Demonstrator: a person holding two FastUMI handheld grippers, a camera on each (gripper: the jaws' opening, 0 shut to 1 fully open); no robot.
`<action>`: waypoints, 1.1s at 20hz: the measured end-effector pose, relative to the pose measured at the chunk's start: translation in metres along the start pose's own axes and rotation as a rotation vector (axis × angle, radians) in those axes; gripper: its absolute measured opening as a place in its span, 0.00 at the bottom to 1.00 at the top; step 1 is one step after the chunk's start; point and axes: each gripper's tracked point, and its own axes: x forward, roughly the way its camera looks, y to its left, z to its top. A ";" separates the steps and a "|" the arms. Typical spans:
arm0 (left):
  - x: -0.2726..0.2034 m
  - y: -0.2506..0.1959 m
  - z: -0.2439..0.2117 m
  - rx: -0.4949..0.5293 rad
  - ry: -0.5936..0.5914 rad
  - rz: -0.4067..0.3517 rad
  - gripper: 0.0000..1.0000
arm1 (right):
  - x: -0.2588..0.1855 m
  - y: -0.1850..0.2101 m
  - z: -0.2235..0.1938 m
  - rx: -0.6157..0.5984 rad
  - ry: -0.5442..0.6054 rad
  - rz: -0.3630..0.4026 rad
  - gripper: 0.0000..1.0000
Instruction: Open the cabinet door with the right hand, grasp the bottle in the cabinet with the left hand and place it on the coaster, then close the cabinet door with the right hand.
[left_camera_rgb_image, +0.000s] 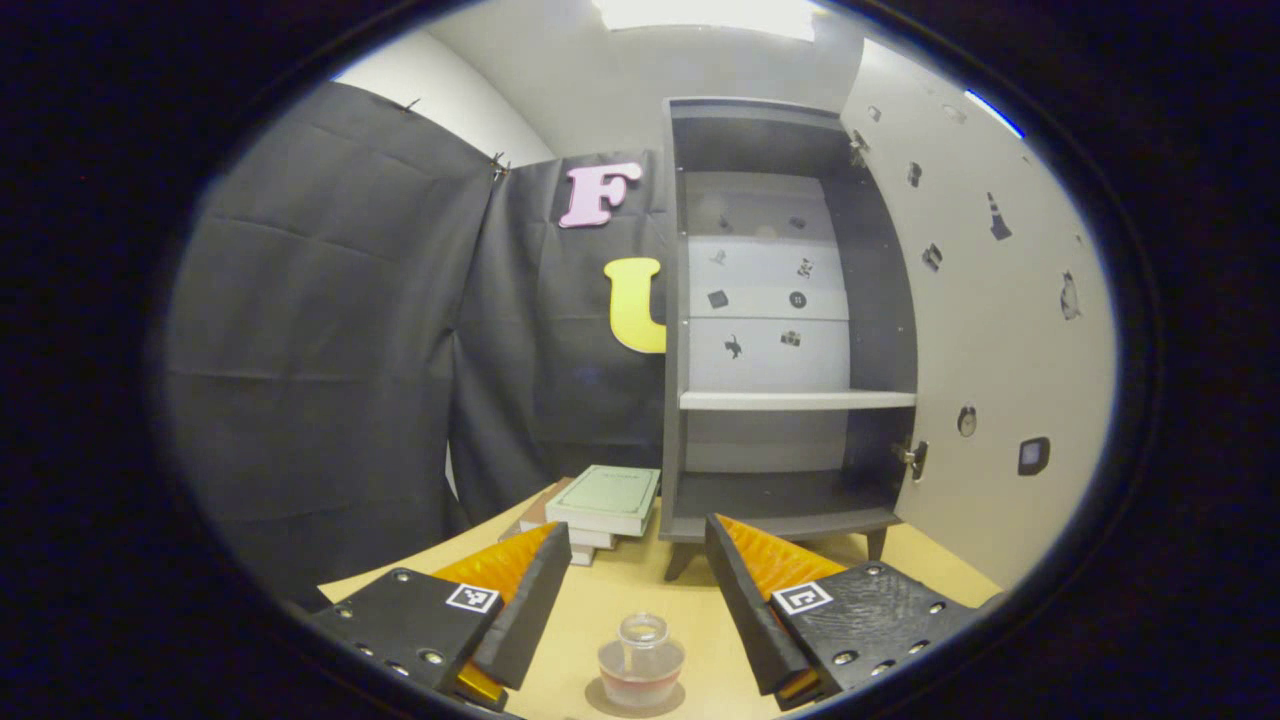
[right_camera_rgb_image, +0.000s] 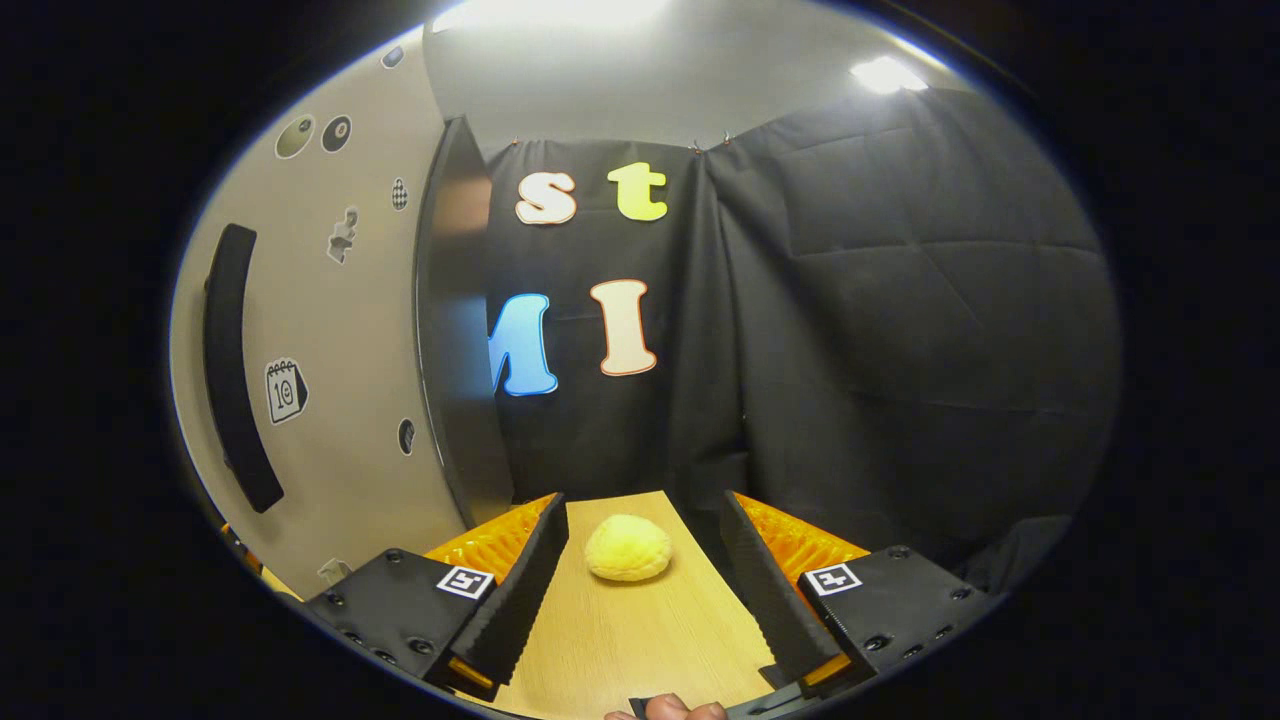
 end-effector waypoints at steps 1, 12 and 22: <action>-0.003 -0.003 0.007 0.009 0.000 -0.007 0.83 | 0.000 -0.003 0.002 0.007 -0.009 -0.002 0.97; -0.038 -0.028 0.071 0.101 0.001 -0.026 0.86 | 0.009 -0.017 0.007 0.103 -0.043 0.027 0.96; -0.065 -0.042 0.134 -0.012 0.032 -0.121 0.87 | -0.002 0.046 0.049 0.082 0.015 0.194 0.96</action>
